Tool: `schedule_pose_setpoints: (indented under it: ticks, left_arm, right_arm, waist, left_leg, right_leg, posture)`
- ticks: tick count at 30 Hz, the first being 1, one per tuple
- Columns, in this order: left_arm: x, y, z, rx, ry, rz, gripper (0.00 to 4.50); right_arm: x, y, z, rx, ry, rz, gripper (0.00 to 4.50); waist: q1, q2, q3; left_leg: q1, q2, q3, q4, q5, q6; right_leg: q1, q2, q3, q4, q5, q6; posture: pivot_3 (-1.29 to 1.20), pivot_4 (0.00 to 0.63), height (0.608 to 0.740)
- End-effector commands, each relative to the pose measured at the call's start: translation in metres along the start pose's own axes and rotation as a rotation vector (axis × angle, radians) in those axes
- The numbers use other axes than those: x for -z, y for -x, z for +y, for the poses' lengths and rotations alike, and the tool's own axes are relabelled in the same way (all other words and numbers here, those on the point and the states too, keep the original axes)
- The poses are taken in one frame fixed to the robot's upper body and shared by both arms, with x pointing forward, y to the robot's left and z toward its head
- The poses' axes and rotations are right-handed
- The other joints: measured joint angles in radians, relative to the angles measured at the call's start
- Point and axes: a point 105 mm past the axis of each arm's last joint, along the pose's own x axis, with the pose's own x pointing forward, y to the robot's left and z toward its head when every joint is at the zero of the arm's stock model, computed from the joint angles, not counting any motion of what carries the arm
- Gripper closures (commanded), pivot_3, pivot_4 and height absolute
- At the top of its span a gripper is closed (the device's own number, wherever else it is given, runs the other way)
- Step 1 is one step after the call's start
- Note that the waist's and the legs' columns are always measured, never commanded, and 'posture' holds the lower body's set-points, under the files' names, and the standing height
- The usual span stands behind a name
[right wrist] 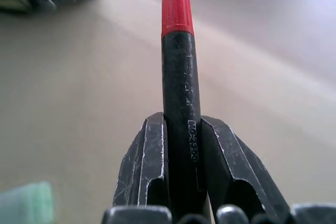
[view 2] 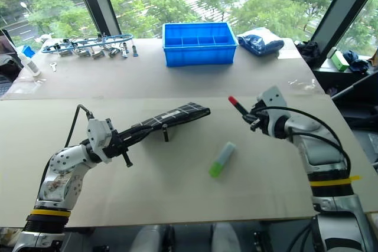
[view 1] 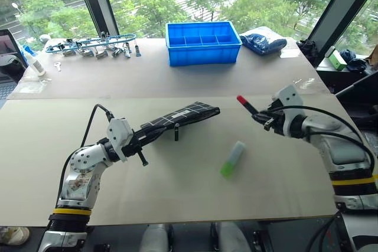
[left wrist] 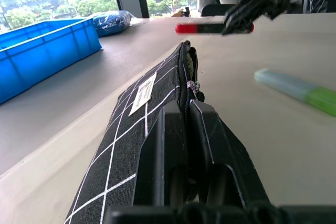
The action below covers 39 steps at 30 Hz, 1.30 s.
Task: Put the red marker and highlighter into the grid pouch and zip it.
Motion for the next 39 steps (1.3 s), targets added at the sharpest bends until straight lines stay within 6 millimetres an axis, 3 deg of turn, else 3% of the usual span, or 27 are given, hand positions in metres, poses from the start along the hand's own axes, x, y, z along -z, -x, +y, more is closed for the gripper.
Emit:
schedule_pose_setpoints:
  ticks: [1, 5, 10, 14, 25, 32, 39]
  left_arm:
    - [-0.01, -0.002, 0.003, 0.005, -0.029, -0.029, 4.5]
    - [-0.01, -0.007, 0.002, 0.017, -0.023, -0.039, 4.5]
    - [-0.01, -0.009, 0.002, 0.025, -0.022, -0.043, 4.5]
    - [-0.01, -0.01, 0.001, 0.028, -0.021, -0.045, 4.5]
    - [-0.01, -0.011, 0.001, 0.03, -0.022, -0.049, 4.5]
    - [-0.01, -0.013, 0.0, 0.032, -0.02, -0.052, 4.5]
    - [-0.01, -0.016, 0.001, 0.034, -0.022, -0.058, 4.5]
  right_arm:
    - [-0.026, 0.003, 0.029, -0.105, 0.321, -0.059, 3.97]
    - [-0.018, -0.001, 0.04, -0.135, 0.638, -0.012, 3.97]
    - [-0.01, -0.007, 0.041, -0.127, 0.809, 0.019, 3.97]
    - [-0.012, -0.016, 0.036, -0.079, 0.855, 0.007, 3.97]
    - [-0.02, -0.037, 0.053, -0.124, 0.954, -0.053, 3.97]
    - [-0.036, -0.062, 0.084, -0.19, 1.108, -0.187, 3.97]
    - [-0.043, -0.084, 0.107, -0.234, 1.149, -0.291, 3.97]
  waist:
    - [-0.001, -0.001, -0.001]
    - [-0.001, -0.002, -0.001]
    - [0.0, -0.002, -0.001]
    - [-0.001, -0.002, -0.001]
    - [-0.001, -0.002, -0.001]
    - [-0.006, -0.002, -0.001]
    - [-0.009, -0.002, -0.001]
  left_leg:
    - [0.001, 0.0, 0.0, 0.0, 0.0, 0.0]
    - [0.003, 0.0, 0.001, 0.0, 0.0, 0.0]
    - [0.002, -0.001, 0.001, 0.001, 0.0, 0.0]
    - [0.002, -0.001, 0.002, 0.001, 0.001, -0.001]
    - [0.002, -0.001, 0.002, 0.001, 0.001, -0.001]
    - [0.002, -0.001, 0.002, 0.001, 0.001, -0.001]
    - [0.002, -0.001, 0.002, 0.001, 0.002, -0.003]
  right_leg:
    - [0.001, 0.0, 0.0, 0.0, 0.0, 0.0]
    - [0.003, -0.001, 0.0, 0.0, 0.0, 0.0]
    - [0.003, -0.001, 0.0, -0.001, 0.0, 0.001]
    - [0.003, -0.001, 0.0, -0.001, 0.0, 0.001]
    - [0.003, 0.0, 0.0, -0.001, 0.0, 0.001]
    - [0.003, 0.0, 0.0, 0.0, 0.0, 0.001]
    - [0.003, 0.0, 0.0, 0.0, 0.0, 0.0]
  posture:
    - [0.0, 0.15, 0.74]
    - [0.0, 0.15, 0.74]
    - [0.0, 0.15, 0.74]
    - [0.0, 0.15, 0.74]
    - [0.0, 0.15, 0.74]
    - [0.0, 0.15, 0.74]
    - [0.0, 0.15, 0.74]
